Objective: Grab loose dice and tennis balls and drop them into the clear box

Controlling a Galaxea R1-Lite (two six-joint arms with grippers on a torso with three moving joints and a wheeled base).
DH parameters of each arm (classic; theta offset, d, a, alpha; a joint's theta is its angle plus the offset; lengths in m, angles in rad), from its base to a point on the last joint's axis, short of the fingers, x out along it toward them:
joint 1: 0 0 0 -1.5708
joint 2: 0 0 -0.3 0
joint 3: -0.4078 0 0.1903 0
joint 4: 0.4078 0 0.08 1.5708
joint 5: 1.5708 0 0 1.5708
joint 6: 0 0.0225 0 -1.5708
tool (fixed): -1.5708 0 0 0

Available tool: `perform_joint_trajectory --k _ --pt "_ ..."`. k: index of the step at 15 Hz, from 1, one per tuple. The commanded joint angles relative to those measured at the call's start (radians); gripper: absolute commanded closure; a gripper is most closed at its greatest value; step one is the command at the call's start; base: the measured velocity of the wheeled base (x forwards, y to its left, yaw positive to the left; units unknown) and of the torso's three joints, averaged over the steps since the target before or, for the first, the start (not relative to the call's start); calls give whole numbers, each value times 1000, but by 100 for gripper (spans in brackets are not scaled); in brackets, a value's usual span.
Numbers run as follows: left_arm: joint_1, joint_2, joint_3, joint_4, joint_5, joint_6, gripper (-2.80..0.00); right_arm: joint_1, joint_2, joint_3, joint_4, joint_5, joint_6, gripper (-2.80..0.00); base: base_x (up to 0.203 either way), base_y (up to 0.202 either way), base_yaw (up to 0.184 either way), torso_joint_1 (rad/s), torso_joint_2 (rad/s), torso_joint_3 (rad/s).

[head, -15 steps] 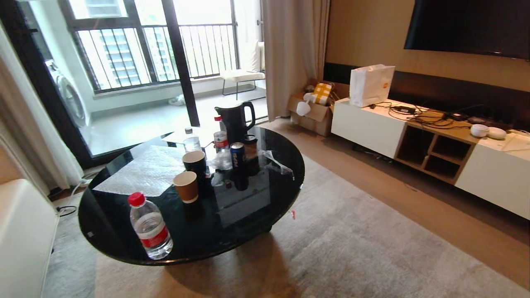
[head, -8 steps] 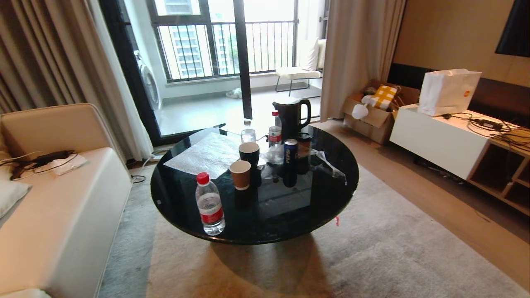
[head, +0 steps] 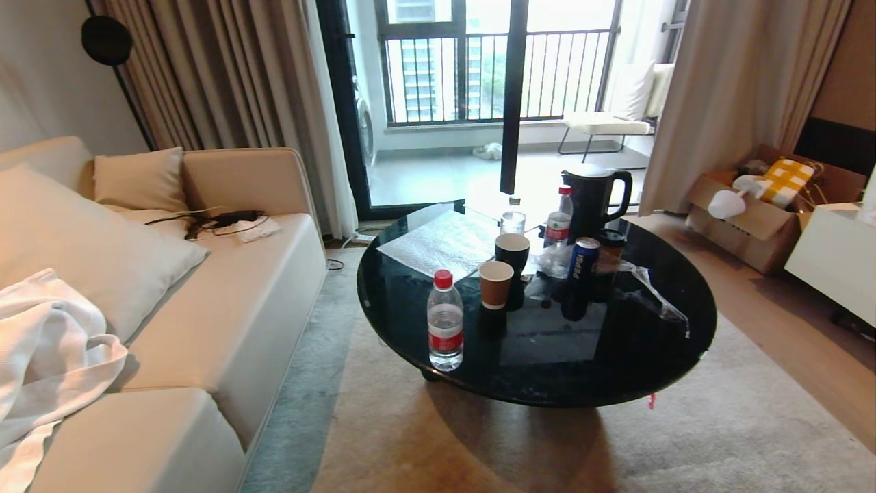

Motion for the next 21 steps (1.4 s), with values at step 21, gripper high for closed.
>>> perform_joint_trajectory --k 21 --pt "0 0 2 0 0 -1 0 0 0 2 -7 2 -1 0 -36 0 14 0 1 1"
